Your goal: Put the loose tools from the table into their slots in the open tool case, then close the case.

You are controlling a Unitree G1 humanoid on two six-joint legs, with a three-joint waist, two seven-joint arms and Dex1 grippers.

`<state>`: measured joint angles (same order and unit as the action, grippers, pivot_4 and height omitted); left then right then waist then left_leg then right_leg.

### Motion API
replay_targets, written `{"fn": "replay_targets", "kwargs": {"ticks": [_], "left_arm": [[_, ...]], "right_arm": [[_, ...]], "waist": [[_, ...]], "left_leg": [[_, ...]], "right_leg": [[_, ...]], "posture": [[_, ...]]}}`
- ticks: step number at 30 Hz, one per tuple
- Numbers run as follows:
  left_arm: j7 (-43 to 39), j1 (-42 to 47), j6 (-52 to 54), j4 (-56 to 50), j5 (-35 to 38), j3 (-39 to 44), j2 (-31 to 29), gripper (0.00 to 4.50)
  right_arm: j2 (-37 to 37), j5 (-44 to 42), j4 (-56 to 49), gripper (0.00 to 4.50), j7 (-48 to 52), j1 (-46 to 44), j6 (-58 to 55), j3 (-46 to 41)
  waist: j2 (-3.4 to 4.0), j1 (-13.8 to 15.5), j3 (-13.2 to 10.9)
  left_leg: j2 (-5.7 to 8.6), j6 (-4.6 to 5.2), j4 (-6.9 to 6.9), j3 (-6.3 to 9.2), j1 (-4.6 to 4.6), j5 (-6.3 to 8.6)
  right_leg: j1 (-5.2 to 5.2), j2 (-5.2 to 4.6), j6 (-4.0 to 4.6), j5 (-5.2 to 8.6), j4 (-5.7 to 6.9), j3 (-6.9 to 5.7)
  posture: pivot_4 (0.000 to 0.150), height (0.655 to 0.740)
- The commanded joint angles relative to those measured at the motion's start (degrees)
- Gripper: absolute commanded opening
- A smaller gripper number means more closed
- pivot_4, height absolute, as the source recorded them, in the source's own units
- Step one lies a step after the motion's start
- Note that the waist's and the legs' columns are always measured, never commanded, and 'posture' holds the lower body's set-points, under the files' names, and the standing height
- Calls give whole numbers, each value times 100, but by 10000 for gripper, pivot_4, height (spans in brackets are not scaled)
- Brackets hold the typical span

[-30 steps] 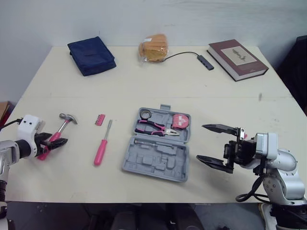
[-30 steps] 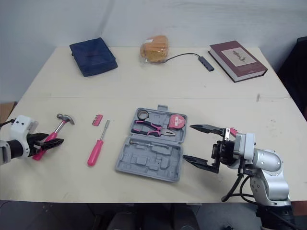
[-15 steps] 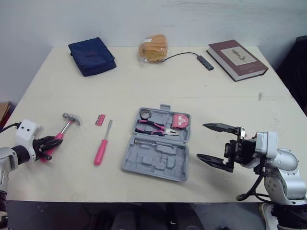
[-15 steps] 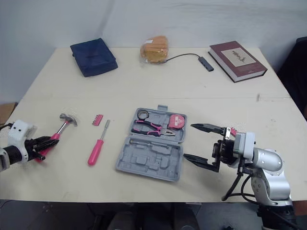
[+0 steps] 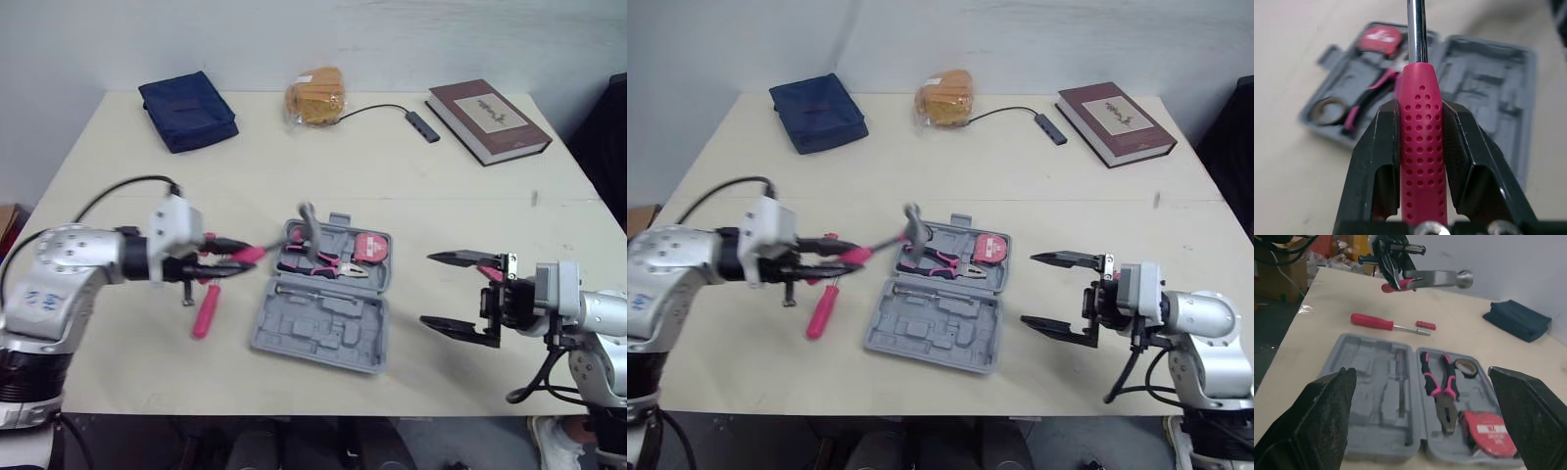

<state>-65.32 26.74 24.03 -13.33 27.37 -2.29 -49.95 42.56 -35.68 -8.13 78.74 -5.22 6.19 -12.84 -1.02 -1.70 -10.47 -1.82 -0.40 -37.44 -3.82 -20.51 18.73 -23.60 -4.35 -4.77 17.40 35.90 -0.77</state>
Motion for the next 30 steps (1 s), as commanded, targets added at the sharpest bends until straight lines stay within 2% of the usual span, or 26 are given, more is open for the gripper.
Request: {"fn": "replay_targets", "kwargs": {"ticks": [1,5,8,15,17,30], "left_arm": [[-243,441,0,-253,-402,-607,41,5623],[-379,977,-348,-85,-1408,-1683,285,5623],[-532,1189,-198,-53,-1677,-2109,455,5623],[-314,1617,519,138,-2217,-2571,1027,5623],[-491,1800,704,207,-2383,-2785,1043,5623],[-647,2244,718,779,-3034,-3212,1426,5623]], "right_arm": [[196,-66,-162,45000,-16,193,-161,-225],[386,-61,-346,45000,-131,657,-500,-337],[330,-27,-345,45000,-140,889,-442,-395],[174,3,-338,45000,-44,1354,-112,-538],[122,-44,-361,45000,33,1608,32,-674],[-87,-90,-218,45000,286,1964,537,-780]], "waist": [[-2,12,-1],[-2,68,-1],[-2,84,-2],[-4,151,-3],[-4,172,-3],[-4,164,-3]], "left_leg": [[-2,1,-6,-2,3,-1],[10,8,-18,4,11,-4],[4,14,-37,-3,0,-1],[2,23,-59,-3,-6,4],[1,23,-60,0,-6,4],[-3,24,-67,-4,-7,4]], "right_leg": [[1,3,-2,-1,6,7],[16,29,-11,-6,6,8],[14,43,-15,-8,4,23],[13,52,-20,-11,8,31],[14,59,-20,-11,7,33],[13,72,-24,-13,10,51]], "posture": [[1500,7400],[1500,7400],[1500,7400],[1500,7400],[1500,7400],[1500,7400]]}}
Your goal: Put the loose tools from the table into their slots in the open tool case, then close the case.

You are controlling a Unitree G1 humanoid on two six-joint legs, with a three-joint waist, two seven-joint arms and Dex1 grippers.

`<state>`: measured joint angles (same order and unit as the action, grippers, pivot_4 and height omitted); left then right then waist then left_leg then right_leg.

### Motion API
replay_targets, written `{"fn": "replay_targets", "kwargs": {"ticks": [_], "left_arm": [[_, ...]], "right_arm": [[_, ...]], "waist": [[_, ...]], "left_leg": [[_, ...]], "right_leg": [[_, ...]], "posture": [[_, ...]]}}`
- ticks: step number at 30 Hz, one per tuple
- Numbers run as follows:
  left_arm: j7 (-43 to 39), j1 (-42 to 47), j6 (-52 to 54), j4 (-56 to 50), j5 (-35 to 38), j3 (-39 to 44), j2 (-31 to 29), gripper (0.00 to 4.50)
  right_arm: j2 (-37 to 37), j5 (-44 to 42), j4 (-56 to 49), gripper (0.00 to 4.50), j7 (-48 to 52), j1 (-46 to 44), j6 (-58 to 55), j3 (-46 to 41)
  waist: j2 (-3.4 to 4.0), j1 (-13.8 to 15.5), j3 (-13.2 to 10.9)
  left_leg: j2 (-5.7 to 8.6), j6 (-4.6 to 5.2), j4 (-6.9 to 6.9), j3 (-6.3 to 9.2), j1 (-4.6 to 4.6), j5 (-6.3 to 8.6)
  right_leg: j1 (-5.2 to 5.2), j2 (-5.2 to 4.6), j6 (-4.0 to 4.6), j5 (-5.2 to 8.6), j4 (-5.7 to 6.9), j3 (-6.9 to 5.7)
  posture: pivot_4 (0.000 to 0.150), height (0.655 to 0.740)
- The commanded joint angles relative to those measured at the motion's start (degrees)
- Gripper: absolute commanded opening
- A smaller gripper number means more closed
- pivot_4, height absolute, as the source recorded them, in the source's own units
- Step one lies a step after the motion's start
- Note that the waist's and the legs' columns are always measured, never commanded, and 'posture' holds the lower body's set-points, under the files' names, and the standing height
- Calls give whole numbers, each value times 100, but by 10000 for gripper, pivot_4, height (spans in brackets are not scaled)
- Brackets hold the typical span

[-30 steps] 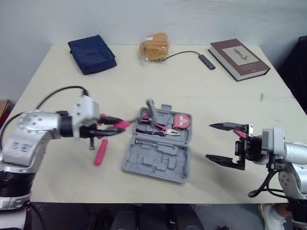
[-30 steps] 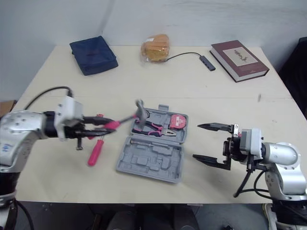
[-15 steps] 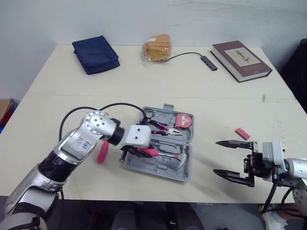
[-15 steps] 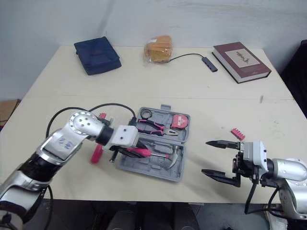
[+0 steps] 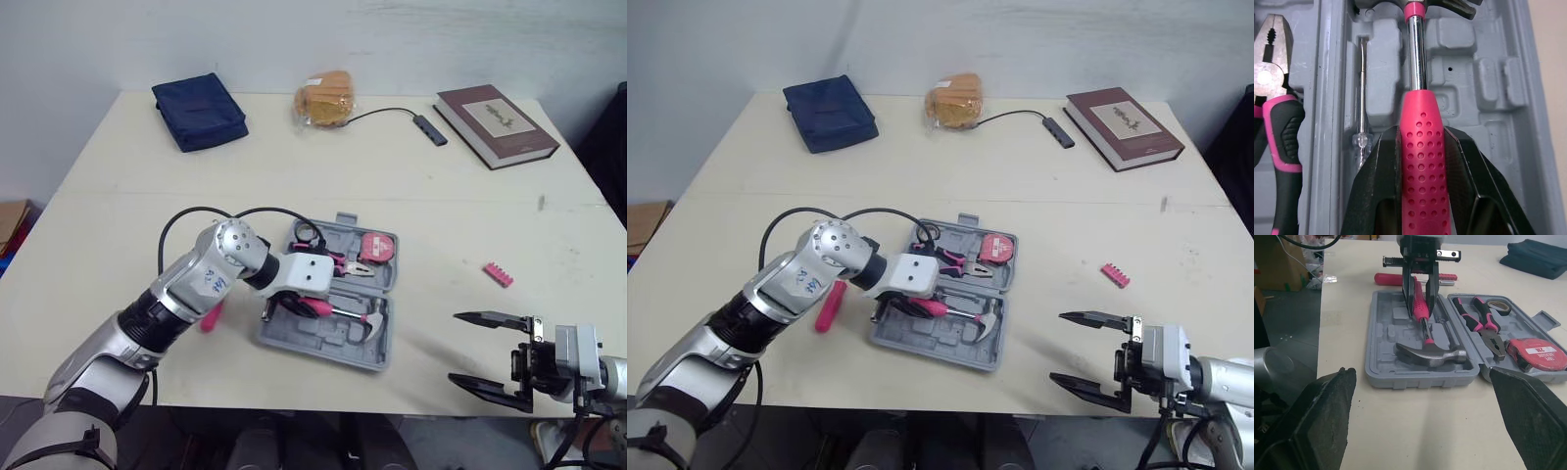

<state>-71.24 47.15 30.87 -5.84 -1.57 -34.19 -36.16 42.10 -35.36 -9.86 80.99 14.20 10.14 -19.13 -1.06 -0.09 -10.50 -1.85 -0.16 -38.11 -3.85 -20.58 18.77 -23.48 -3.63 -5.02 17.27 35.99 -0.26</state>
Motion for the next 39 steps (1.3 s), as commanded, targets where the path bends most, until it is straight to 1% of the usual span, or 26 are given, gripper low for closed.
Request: {"fn": "replay_targets", "kwargs": {"ticks": [1,3,7,9,10,12,13,16,17,19,20,21,22,23,24,25,27,29,30,33,39], "left_arm": [[-60,230,34,90,-195,-48,56,5623],[16,259,-45,266,-374,-108,76,5623],[-34,216,27,251,-353,-39,104,5623],[-129,175,-7,150,-323,-22,45,15692],[-111,146,-48,98,-268,41,69,18203],[-173,107,-153,-106,-56,223,99,27175],[-190,86,-68,-243,132,391,145,30653],[-255,6,77,-511,589,788,217,30653],[-251,-62,-90,-521,749,973,227,30653],[-141,-260,-736,-352,965,1349,286,30653],[-129,-367,-1219,-202,1035,1510,321,30653],[-94,-504,-1418,-76,1212,1741,395,30653],[-94,-631,-1677,53,1383,1949,475,28290],[-92,-775,-1773,169,1496,2096,492,24943],[-81,-901,-1949,285,1549,2199,521,23024],[-83,-970,-2111,379,1561,2245,538,18806],[-97,-1140,-2538,541,1526,2247,601,8821],[-75,-1245,-2854,671,1458,2221,653,1416],[127,-1372,-2822,811,1339,2185,718,426],[410,-1645,-2734,958,1192,2080,832,426],[515,-1770,-2438,904,1061,1895,840,426]], "right_arm": [[-55,-110,-20,45000,71,16,170,-134],[-76,-85,5,45000,71,-6,205,-95],[-92,-54,16,45000,28,-75,217,-16],[-98,-26,16,45000,-4,-124,203,31],[-96,-18,4,45000,-29,-152,183,54],[-81,-1,-49,45000,-100,-230,113,100],[-72,7,-68,45000,-131,-267,80,117],[-49,10,-103,45000,-182,-311,25,140],[-42,12,-139,45000,-216,-329,-13,160],[-36,24,-205,45000,-278,-365,-76,199],[-33,27,-241,45000,-319,-391,-119,219],[-26,33,-273,45000,-353,-413,-151,239],[-17,33,-307,45000,-394,-440,-194,257],[-1,35,-360,45000,-450,-476,-257,276],[11,38,-413,45000,-501,-506,-313,290],[18,41,-447,45000,-536,-531,-359,297],[31,41,-523,45000,-607,-570,-454,306],[39,41,-575,45000,-656,-593,-520,309],[42,38,-646,45000,-718,-620,-587,322],[51,25,-803,45000,-855,-688,-754,332],[74,33,-914,45000,-961,-777,-966,342]], "waist": [[0,8,0],[0,11,0],[0,0,0],[0,-3,0],[0,-4,0],[0,-3,0],[0,-4,0],[0,8,0],[0,9,0],[0,10,0],[1,2,0],[1,0,0],[1,-1,1],[1,-1,1],[1,-7,1],[1,-6,1],[1,7,1],[1,13,1],[1,23,1],[1,26,1],[1,13,1]], "left_leg": [[0,-1,0,0,0,0],[1,0,-1,0,0,0],[1,0,-1,-2,3,0],[0,-2,-1,-2,5,-1],[0,-2,-1,-3,6,-1],[-1,-3,-1,-3,7,-2],[-1,-3,-1,-4,7,-2],[-2,-6,-1,-2,4,-3],[-1,-7,-2,-2,4,-4],[-1,-8,-4,-2,5,-5],[-1,-9,-7,-2,4,-5],[-2,-9,-7,-2,6,-5],[-2,-9,-7,-2,6,-5],[-2,-11,-6,-3,8,-6],[-1,-12,-7,-4,10,-7],[-1,-12,-8,-5,10,-7],[0,-11,-8,-4,11,-6],[5,-11,-8,-5,11,-6],[6,-11,-9,-5,9,-6],[10,-8,-11,-5,7,-5],[7,0,-11,-3,5,0]], "right_leg": [[0,0,0,0,0,0],[1,-1,0,0,0,0],[1,0,0,0,2,4],[1,1,0,0,5,5],[1,0,0,0,6,6],[1,0,0,0,9,7],[1,1,0,0,9,7],[0,-4,0,0,8,6],[0,-6,0,0,8,6],[1,-11,0,0,9,6],[1,-17,0,0,11,5],[1,-21,0,0,12,6],[1,-30,0,0,13,5],[1,-34,0,0,14,5],[1,-36,0,0,15,3],[1,-38,0,0,16,1],[2,-37,0,0,19,-6],[3,-27,0,0,19,-11],[3,-26,-1,-1,17,-12],[5,-30,-3,-2,14,-13],[3,-38,-4,-3,15,-16]], "posture": [[1500,7400],[1500,7400],[1500,7400],[1500,7400],[1500,7400],[1500,7400],[1500,7400],[1500,7400],[1500,7400],[1500,7400],[1500,7400],[1500,7400],[1500,7400],[1500,7400],[1500,7400],[1500,7400],[1500,7400],[1500,7400],[1500,7400],[1500,7400],[1500,7400]]}}
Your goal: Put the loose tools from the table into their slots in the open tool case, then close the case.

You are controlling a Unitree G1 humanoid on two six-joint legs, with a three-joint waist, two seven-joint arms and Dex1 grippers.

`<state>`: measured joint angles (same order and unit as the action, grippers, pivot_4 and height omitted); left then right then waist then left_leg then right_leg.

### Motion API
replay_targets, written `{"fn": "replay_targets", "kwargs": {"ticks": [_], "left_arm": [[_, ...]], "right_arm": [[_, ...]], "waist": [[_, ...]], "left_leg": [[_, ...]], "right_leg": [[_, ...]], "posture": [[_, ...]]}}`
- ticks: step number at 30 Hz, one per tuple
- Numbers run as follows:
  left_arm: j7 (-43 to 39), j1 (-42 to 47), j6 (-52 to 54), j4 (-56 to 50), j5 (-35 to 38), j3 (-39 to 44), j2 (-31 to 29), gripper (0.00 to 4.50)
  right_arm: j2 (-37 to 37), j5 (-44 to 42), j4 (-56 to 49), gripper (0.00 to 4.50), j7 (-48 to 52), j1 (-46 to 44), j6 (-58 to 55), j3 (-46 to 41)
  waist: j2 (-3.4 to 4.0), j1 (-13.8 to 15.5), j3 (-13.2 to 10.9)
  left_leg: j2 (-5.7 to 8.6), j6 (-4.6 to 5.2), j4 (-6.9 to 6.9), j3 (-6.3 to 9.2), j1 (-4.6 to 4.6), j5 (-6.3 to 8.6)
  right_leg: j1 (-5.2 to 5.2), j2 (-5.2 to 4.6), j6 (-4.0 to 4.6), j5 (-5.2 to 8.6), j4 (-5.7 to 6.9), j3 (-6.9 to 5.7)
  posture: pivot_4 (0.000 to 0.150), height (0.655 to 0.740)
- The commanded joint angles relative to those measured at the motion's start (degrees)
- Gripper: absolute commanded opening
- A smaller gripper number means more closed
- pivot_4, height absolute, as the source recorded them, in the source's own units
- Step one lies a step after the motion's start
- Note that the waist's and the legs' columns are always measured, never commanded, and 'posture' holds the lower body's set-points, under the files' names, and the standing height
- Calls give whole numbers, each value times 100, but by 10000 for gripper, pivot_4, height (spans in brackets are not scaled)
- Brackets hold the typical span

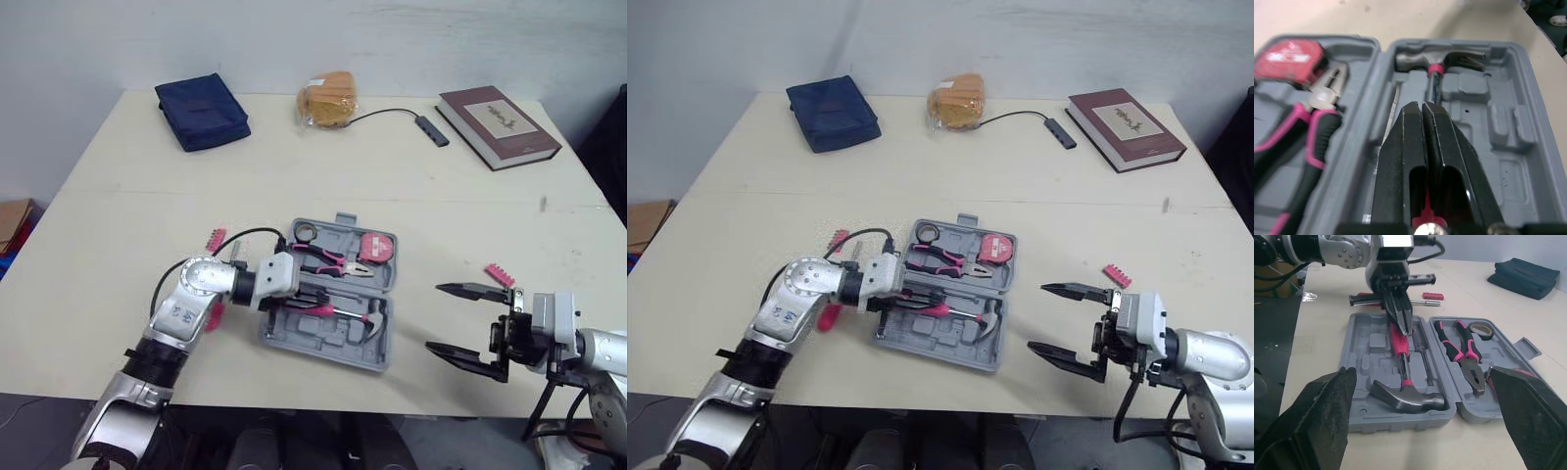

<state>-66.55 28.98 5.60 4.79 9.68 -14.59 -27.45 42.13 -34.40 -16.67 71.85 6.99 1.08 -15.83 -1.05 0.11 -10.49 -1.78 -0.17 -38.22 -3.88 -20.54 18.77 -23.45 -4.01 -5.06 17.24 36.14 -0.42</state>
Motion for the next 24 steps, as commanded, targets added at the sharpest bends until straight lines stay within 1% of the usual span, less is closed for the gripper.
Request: {"fn": "replay_targets", "kwargs": {"ticks": [1,6,15,20,24], "left_arm": [[42,31,36,-134,-81,-87,-14,426],[110,37,186,-77,-201,-212,81,426],[61,-6,191,-53,-571,-522,-93,426],[175,-7,592,-27,-843,-746,-244,426],[192,31,1028,-60,-1091,-1043,-376,426]], "right_arm": [[70,-61,-247,45000,-64,-73,-86,17],[51,-43,-312,45000,-140,-129,-186,47],[32,-28,-383,45000,-251,-145,-271,60],[7,-17,-393,45000,-299,-125,-247,77],[-1,-14,-390,45000,-318,-104,-222,67]], "waist": [[0,-14,0],[0,-10,0],[0,-11,1],[1,-11,5],[3,-22,11]], "left_leg": [[0,0,0,-1,3,0],[1,0,0,-1,3,0],[1,1,1,-1,6,1],[1,5,1,0,17,3],[-2,10,5,4,42,6]], "right_leg": [[1,1,0,0,1,1],[1,1,0,0,3,0],[4,1,0,0,2,1],[16,1,0,0,1,0],[51,-3,0,0,-10,-1]], "posture": [[1500,7400],[1500,7400],[1500,7400],[1500,7400],[1500,7400]]}}
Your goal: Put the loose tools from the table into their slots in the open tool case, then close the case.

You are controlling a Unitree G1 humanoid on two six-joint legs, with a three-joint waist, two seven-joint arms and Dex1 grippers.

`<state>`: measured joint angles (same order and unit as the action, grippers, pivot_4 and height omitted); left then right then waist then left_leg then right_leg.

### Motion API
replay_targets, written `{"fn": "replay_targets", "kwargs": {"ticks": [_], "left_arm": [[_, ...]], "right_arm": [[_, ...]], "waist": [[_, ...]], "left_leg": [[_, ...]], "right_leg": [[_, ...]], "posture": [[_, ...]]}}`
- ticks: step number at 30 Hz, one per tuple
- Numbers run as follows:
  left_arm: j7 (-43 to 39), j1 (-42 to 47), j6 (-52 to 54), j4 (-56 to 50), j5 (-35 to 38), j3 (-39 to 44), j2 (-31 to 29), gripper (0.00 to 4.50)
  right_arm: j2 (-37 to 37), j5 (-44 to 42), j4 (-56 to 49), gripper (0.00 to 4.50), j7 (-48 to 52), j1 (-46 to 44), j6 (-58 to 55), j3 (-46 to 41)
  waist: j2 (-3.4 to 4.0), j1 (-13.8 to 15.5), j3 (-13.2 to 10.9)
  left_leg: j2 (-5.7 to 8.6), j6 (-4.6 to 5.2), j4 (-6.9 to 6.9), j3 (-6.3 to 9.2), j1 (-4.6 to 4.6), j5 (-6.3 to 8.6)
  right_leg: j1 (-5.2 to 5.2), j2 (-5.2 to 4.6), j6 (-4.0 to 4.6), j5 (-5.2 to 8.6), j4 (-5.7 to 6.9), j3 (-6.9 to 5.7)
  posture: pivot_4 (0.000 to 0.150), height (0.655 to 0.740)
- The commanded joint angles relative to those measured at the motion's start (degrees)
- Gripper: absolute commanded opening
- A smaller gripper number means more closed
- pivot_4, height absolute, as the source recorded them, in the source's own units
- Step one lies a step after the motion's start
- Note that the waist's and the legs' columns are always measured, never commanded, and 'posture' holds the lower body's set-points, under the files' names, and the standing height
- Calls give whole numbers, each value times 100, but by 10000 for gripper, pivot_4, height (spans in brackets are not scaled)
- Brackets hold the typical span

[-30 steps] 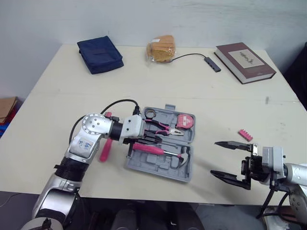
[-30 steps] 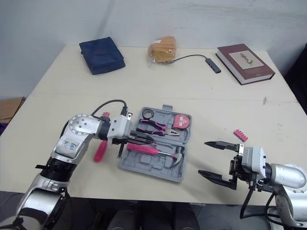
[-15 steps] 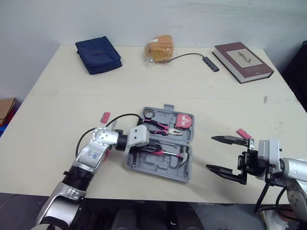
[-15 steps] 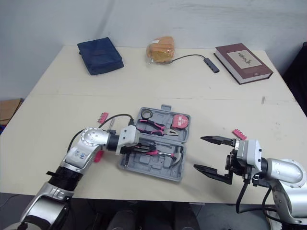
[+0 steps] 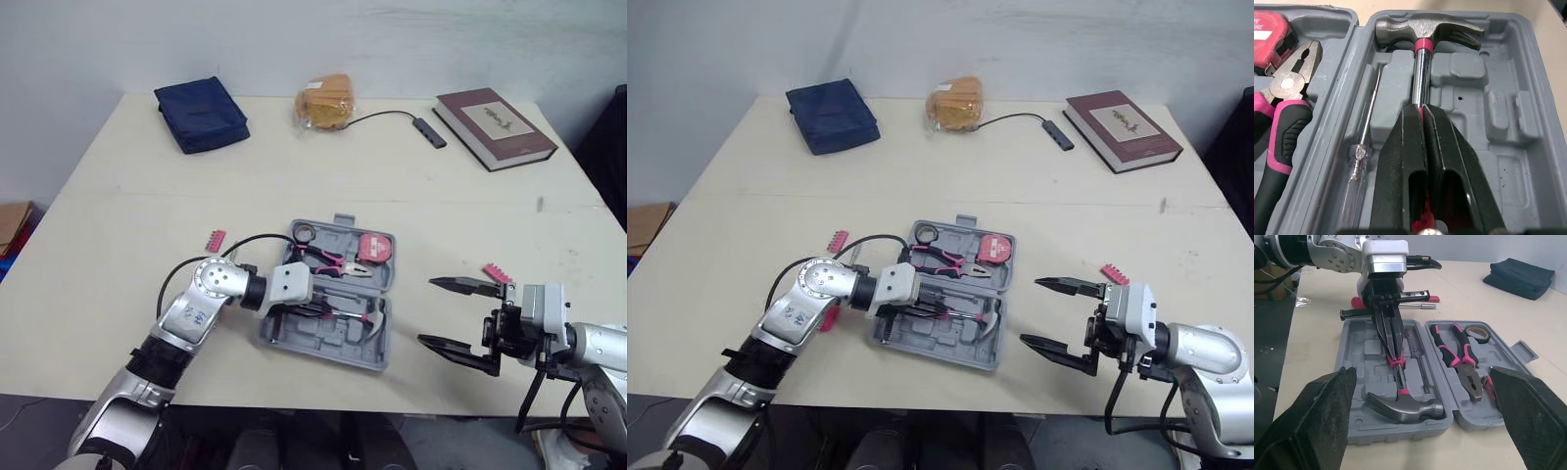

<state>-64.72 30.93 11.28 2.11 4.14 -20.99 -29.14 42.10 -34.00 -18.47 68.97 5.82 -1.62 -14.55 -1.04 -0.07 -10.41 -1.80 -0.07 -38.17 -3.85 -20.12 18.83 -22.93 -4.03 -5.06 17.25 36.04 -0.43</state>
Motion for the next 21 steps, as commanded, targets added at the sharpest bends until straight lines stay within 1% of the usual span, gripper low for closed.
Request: {"fn": "replay_targets", "kwargs": {"ticks": [1,5,7,9,11,16,18,21], "left_arm": [[10,-158,516,197,-552,-461,-220,426],[4,-101,826,137,-751,-801,-265,426],[-9,-66,1184,90,-851,-1000,-268,426],[-130,-41,1553,60,-954,-1233,-348,426],[-122,-10,1638,79,-995,-1289,-347,426],[39,50,1640,140,-911,-1197,-246,426],[54,33,1389,66,-674,-984,-134,426],[6,-16,925,-155,-123,-431,64,426]], "right_arm": [[1,-53,-207,45000,-31,18,53,-62],[-7,-46,-183,45000,-31,22,77,-63],[-15,-40,-177,45000,-44,13,86,-60],[-27,-35,-173,45000,-62,3,99,-62],[-40,-29,-167,45000,-67,12,117,-56],[-86,2,-146,45000,-97,25,158,-25],[-91,12,-141,45000,-95,48,180,-23],[-79,3,-91,45000,-54,78,217,-80]], "waist": [[1,-9,9],[2,-3,39],[6,-3,55],[9,-11,73],[6,-16,116],[13,-14,161],[16,-8,163],[19,-1,160]], "left_leg": [[-2,1,3,4,10,1],[-1,3,15,5,58,6],[0,4,16,5,72,10],[-2,4,22,9,94,17],[-8,-1,33,11,104,27],[-10,-3,46,12,110,28],[-10,-3,49,13,110,28],[-8,-2,51,15,107,28]], "right_leg": [[17,-7,1,0,-7,-3],[60,-25,4,3,-16,-7],[73,-28,5,3,-20,-8],[108,-29,7,6,-33,-12],[137,-27,12,10,-45,-16],[139,-32,19,15,-48,-17],[139,-36,21,16,-48,-17],[136,-43,21,17,-51,-18]], "posture": [[1500,7400],[1500,7400],[1500,7400],[1500,7400],[1500,7400],[1500,7400],[1500,7400],[1500,7400]]}}
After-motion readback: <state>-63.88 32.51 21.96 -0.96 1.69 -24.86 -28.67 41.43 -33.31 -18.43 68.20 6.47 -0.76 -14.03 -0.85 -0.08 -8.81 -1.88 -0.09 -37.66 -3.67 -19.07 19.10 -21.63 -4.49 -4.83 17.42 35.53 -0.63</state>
